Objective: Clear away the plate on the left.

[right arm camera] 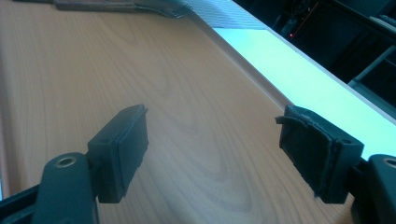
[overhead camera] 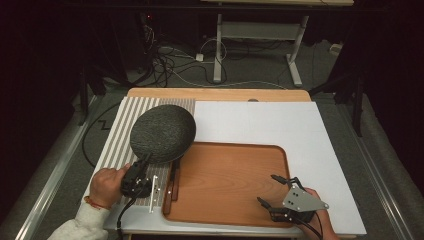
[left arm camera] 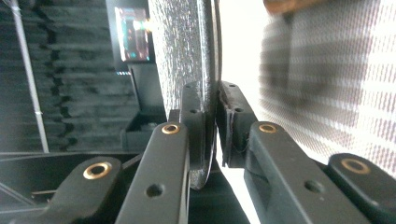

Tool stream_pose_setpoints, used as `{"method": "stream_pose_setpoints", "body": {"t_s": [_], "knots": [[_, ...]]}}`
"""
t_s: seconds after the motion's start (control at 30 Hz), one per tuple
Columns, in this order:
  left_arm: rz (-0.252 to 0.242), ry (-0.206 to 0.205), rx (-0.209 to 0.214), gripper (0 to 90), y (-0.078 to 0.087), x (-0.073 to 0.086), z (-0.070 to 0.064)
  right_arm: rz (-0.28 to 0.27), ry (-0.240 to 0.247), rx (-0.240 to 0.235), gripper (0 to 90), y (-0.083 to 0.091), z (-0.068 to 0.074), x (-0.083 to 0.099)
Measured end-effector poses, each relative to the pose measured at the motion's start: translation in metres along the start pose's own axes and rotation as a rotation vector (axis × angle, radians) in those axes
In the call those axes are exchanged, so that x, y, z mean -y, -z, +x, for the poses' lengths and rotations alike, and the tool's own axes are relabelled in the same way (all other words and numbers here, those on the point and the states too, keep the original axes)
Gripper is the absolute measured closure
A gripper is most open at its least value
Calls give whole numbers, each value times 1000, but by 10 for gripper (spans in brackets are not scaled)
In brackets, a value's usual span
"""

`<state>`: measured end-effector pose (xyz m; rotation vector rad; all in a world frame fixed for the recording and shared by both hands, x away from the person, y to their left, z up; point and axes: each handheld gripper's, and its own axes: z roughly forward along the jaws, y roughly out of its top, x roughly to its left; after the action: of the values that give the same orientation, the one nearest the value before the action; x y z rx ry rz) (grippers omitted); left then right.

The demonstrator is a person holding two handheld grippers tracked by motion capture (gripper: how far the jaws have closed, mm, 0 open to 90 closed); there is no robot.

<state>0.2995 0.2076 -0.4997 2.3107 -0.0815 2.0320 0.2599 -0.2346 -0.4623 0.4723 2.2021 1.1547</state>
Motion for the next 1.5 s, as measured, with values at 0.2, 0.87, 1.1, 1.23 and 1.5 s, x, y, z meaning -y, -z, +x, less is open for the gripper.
{"method": "stream_pose_setpoints", "body": {"t_s": [0.2,0.87,1.1,1.23,1.5], "knots": [[-58,-7,-16,800,4,-19,4,-1,-3,3,244,1,-1,1],[-264,-62,-6,793,28,-77,1,-8,-3,54,243,4,-5,3],[-311,-84,1,792,35,-91,-4,-20,-16,70,243,6,-7,3],[-344,-97,22,792,39,-100,-9,-21,-19,72,242,7,-7,3],[-399,-145,65,790,45,-116,-19,-21,-21,75,243,7,-8,4]]}}
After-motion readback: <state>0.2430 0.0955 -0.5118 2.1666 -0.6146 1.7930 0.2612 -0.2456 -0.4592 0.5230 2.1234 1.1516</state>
